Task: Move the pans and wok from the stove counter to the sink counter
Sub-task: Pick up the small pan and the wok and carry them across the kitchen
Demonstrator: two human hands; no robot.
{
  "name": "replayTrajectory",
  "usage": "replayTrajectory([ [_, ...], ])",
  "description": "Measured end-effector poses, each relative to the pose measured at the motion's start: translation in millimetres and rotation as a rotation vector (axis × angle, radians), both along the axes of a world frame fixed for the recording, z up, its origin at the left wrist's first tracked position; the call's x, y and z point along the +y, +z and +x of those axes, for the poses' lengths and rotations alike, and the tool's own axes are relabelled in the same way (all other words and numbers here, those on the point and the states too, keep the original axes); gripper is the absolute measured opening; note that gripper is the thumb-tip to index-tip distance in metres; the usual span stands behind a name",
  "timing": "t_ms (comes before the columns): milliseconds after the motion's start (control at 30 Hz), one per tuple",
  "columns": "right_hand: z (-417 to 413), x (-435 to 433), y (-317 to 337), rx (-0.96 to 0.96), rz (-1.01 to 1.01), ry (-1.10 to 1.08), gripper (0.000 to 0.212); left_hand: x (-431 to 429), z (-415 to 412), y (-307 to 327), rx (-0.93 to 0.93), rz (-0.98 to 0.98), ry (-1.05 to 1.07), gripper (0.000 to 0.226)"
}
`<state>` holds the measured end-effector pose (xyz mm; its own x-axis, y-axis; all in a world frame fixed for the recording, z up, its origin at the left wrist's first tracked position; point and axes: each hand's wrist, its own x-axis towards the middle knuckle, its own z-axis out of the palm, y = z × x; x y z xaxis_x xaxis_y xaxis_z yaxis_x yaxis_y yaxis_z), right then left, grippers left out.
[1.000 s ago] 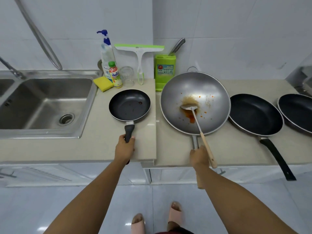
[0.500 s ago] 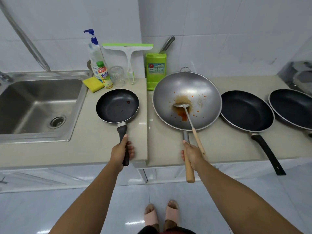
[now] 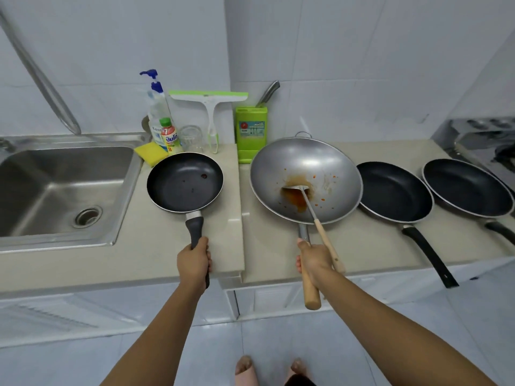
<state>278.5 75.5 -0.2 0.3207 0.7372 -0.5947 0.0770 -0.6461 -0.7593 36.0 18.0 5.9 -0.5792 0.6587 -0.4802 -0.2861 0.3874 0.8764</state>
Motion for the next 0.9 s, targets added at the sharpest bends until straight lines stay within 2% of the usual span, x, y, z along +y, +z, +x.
replayTrajectory([
  [200,-0.7,-21.3,40.7,-0.016,0.065,0.077,0.032,-25.5,5.8,18.3,-0.009,0.061,0.065,0.023],
  [500,-6.1,-65.6,95.4,0.034,0.182,0.327,0.035,-107.0,19.6,36.4,0.021,0.173,0.209,0.026],
  [767,-48.1,-122.9,98.2,0.005,0.211,0.681,0.031,-216.0,10.1,39.2,0.079,0.194,0.477,0.031],
  [900,-86.7,-150.7,93.7,-0.013,0.21,0.822,0.035,-268.4,-3.9,37.5,0.097,0.168,0.598,0.033],
])
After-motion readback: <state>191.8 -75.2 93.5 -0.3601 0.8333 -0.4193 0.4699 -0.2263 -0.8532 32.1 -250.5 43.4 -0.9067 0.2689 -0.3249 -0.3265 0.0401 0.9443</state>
